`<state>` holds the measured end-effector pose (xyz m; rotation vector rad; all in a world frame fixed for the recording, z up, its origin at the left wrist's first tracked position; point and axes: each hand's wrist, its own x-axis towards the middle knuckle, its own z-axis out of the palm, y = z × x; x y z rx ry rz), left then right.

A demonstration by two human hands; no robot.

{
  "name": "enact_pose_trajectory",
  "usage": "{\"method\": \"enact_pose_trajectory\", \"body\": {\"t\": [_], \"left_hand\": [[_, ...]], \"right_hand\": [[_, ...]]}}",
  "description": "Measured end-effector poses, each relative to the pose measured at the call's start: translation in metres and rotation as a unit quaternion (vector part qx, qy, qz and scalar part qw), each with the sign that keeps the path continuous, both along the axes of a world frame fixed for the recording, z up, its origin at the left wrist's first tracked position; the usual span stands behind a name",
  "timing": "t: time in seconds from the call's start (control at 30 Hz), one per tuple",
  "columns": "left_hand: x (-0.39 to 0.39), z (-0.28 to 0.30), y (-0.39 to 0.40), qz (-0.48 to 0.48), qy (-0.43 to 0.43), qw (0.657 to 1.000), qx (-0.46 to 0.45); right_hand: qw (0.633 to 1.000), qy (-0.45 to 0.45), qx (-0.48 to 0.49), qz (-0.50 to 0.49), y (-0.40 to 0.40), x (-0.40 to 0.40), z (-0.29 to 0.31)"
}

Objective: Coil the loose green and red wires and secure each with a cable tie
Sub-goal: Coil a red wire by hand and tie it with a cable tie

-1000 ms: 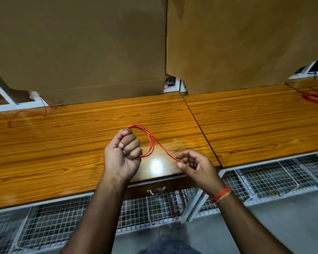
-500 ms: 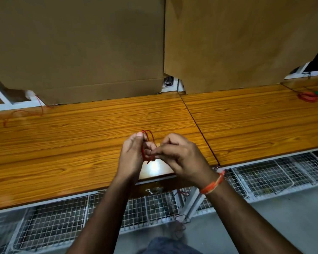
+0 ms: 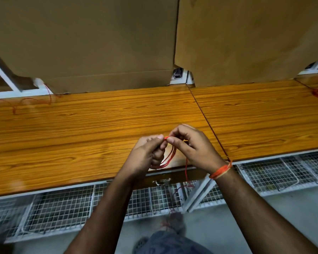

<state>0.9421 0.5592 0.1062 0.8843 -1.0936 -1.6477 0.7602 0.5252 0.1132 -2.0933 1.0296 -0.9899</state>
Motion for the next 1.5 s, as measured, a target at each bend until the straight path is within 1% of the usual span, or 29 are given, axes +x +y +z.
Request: {"method": "enact_pose_trajectory", "body": {"t": [0.07, 0.2, 0.27, 0.33, 0.37, 0.43, 0.5, 0.6, 0.67, 0.73, 0.77, 0.8, 0.87, 0.9, 0.93, 0.97, 1.0, 1.03, 1.07, 1.1, 1.13, 1.17, 1.2, 1.23, 1.27, 1.3, 1.37, 1.4, 1.5], "left_hand": [[-0.001, -0.001, 0.002, -0.004, 0.016, 1.0, 0.016], [-0.001, 0.004, 0.009, 0.035, 0.103, 0.993, 0.043], [0.001, 0.007, 0.015, 0.055, 0.137, 0.989, 0.032], [-0.003, 0.009, 0.026, 0.07, 0.138, 0.988, 0.02], [-0.01, 0.01, 0.035, 0.084, 0.133, 0.987, 0.017], [-0.031, 0.009, 0.057, 0.11, 0.135, 0.984, 0.026], [-0.055, 0.005, 0.08, 0.132, 0.164, 0.977, 0.034], [-0.076, -0.001, 0.107, 0.16, 0.161, 0.973, 0.025], [-0.085, 0.0, 0.122, 0.191, 0.143, 0.971, 0.03], [-0.094, 0.003, 0.132, 0.226, 0.158, 0.961, 0.032], [-0.097, 0.004, 0.135, 0.24, 0.164, 0.956, 0.029], [-0.098, 0.006, 0.139, 0.249, 0.164, 0.954, 0.026], [-0.097, 0.005, 0.146, 0.256, 0.146, 0.955, 0.022], [-0.098, 0.003, 0.149, 0.255, 0.123, 0.959, 0.024], [-0.101, 0.001, 0.153, 0.251, 0.095, 0.963, 0.03], [-0.105, -0.001, 0.156, 0.246, 0.073, 0.966, 0.038], [-0.11, -0.003, 0.158, 0.241, 0.07, 0.967, 0.047], [-0.114, -0.005, 0.159, 0.237, 0.08, 0.967, 0.053], [-0.116, -0.004, 0.158, 0.237, 0.092, 0.966, 0.054], [-0.115, -0.002, 0.157, 0.241, 0.097, 0.964, 0.054], [-0.112, 0.003, 0.156, 0.244, 0.099, 0.963, 0.053], [-0.108, 0.007, 0.155, 0.247, 0.099, 0.963, 0.051], [-0.103, 0.011, 0.155, 0.249, 0.096, 0.963, 0.049], [-0.098, 0.012, 0.156, 0.25, 0.089, 0.963, 0.049], [-0.095, 0.012, 0.157, 0.249, 0.083, 0.964, 0.05], [-0.093, 0.011, 0.157, 0.248, 0.081, 0.964, 0.051], [-0.09, 0.007, 0.155, 0.244, 0.086, 0.964, 0.054], [-0.088, 0.005, 0.153, 0.24, 0.089, 0.965, 0.056], [-0.084, 0.006, 0.146, 0.219, 0.103, 0.969, 0.053]], "right_hand": [[0.999, -0.037, 0.008, -0.02, 0.006, 0.002, -0.006], [0.975, -0.177, 0.129, -0.03, 0.026, 0.001, -0.023], [0.971, -0.167, 0.17, -0.017, 0.037, -0.015, -0.04], [0.967, -0.091, 0.235, 0.033, 0.051, -0.037, -0.057], [0.967, -0.014, 0.25, 0.053, 0.055, -0.048, -0.062], [0.957, 0.199, 0.198, 0.068, 0.06, -0.067, -0.07], [0.915, 0.356, 0.177, 0.074, 0.06, -0.088, -0.082], [0.871, 0.441, 0.214, 0.021, 0.061, -0.101, -0.11], [0.904, 0.371, 0.207, -0.048, 0.069, -0.085, -0.126], [0.954, 0.149, 0.261, 0.001, 0.088, -0.061, -0.129], [0.94, 0.079, 0.317, 0.1, 0.099, -0.055, -0.126], [0.895, 0.081, 0.382, 0.216, 0.109, -0.058, -0.122], [0.774, 0.246, 0.451, 0.37, 0.103, -0.083, -0.114], [0.73, 0.365, 0.447, 0.367, 0.093, -0.096, -0.114], [0.724, 0.47, 0.398, 0.311, 0.081, -0.107, -0.118], [0.766, 0.536, 0.283, 0.214, 0.068, -0.112, -0.12], [0.826, 0.522, 0.184, 0.108, 0.062, -0.11, -0.12], [0.899, 0.418, 0.129, 0.027, 0.065, -0.102, -0.118], [0.95, 0.276, 0.145, 0.018, 0.071, -0.09, -0.114], [0.952, 0.211, 0.206, 0.08, 0.081, -0.082, -0.113], [0.921, 0.192, 0.297, 0.162, 0.09, -0.077, -0.115], [0.867, 0.271, 0.345, 0.237, 0.098, -0.077, -0.112], [0.81, 0.385, 0.339, 0.284, 0.104, -0.081, -0.111], [0.773, 0.48, 0.303, 0.283, 0.104, -0.088, -0.114], [0.773, 0.524, 0.241, 0.263, 0.1, -0.095, -0.119], [0.802, 0.506, 0.219, 0.227, 0.095, -0.1, -0.116], [0.886, 0.361, 0.219, 0.191, 0.091, -0.101, -0.108], [0.913, 0.28, 0.23, 0.189, 0.088, -0.098, -0.102], [0.913, 0.117, 0.341, 0.19, 0.089, -0.088, -0.076]]}}
